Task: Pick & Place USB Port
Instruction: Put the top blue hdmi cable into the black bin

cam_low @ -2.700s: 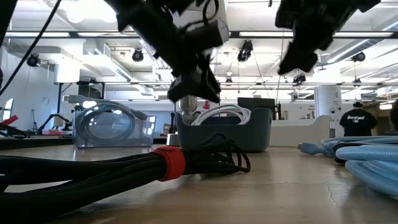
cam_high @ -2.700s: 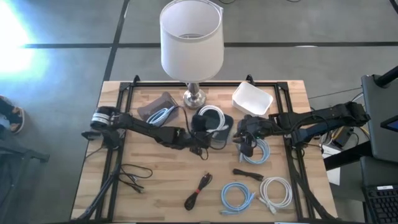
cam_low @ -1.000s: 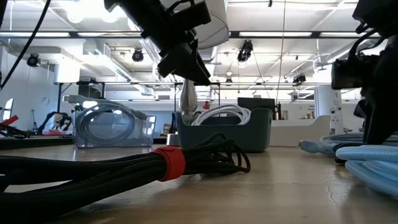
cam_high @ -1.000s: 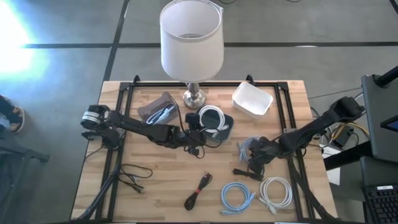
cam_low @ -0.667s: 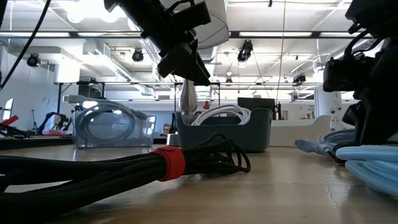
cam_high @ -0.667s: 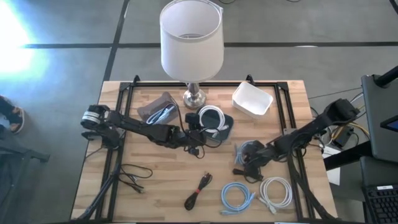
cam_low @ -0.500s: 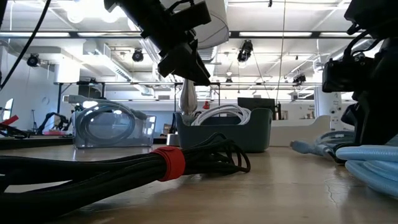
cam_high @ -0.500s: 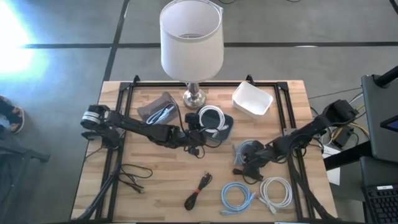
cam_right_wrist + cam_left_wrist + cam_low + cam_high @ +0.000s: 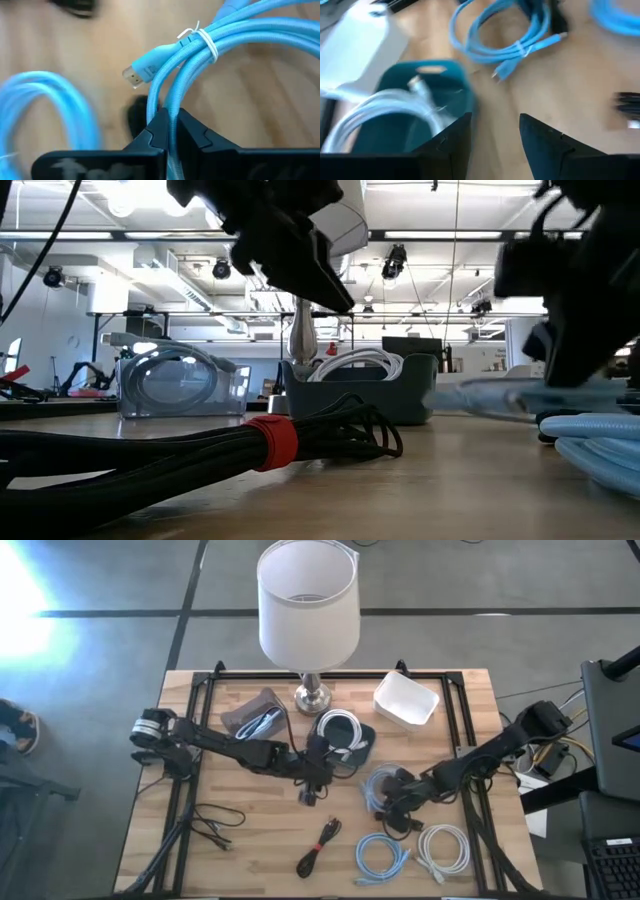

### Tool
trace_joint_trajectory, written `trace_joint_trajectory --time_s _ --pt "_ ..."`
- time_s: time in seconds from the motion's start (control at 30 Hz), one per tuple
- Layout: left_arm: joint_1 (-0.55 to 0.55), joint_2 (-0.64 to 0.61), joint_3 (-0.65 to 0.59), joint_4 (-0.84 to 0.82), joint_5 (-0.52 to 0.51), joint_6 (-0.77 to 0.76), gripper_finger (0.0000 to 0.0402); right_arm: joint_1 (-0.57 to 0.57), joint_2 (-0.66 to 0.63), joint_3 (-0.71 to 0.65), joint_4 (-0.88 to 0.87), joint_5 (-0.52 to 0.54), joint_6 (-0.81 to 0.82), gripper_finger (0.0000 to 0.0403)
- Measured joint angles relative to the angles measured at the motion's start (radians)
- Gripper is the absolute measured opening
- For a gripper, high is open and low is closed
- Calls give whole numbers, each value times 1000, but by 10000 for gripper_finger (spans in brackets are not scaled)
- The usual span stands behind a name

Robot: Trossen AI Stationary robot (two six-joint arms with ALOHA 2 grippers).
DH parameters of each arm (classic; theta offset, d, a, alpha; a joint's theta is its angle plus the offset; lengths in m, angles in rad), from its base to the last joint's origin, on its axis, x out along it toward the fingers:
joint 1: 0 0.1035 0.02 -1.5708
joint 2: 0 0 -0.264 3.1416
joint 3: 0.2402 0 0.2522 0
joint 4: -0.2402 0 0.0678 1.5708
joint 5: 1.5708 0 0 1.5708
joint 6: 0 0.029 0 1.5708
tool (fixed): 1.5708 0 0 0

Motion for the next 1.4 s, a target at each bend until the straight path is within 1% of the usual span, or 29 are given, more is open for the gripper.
trace_joint_trajectory --time_s 0.1,0.2,0.33,0.47,0.57,0.73,0.8,0.9,1.1,1.2,1.3,1.4 --pt "-6 0 0 22 81 59 165 -4 -15 50 1 -31 -42 15" --pt "-26 0 0 81 111 145 163 -9 -32 96 -3 -30 -85 15" --pt "-69 7 0 185 112 285 163 -22 -36 151 -3 -28 -84 15" --pt "-112 27 0 245 108 419 163 -32 -37 197 0 -26 -67 14" --pt "-142 41 0 284 54 470 163 -34 -36 218 1 -26 -66 14" --pt "-158 50 0 284 -101 495 163 -34 -36 248 4 -26 -66 14" --pt "-158 49 0 293 -127 495 163 -34 -32 256 6 -26 -65 14" --pt "-159 49 0 305 -128 496 163 -34 -30 262 8 -26 -63 14" --pt "-162 49 0 312 -124 495 163 -34 -30 263 94 -25 -63 13" --pt "-166 49 0 320 -124 494 160 -34 -30 263 104 -23 -64 13" --pt "-170 49 0 320 -124 494 144 -33 -30 263 104 -24 -67 14" --pt "-171 49 0 314 -123 494 110 -33 -30 263 104 -23 -66 24"
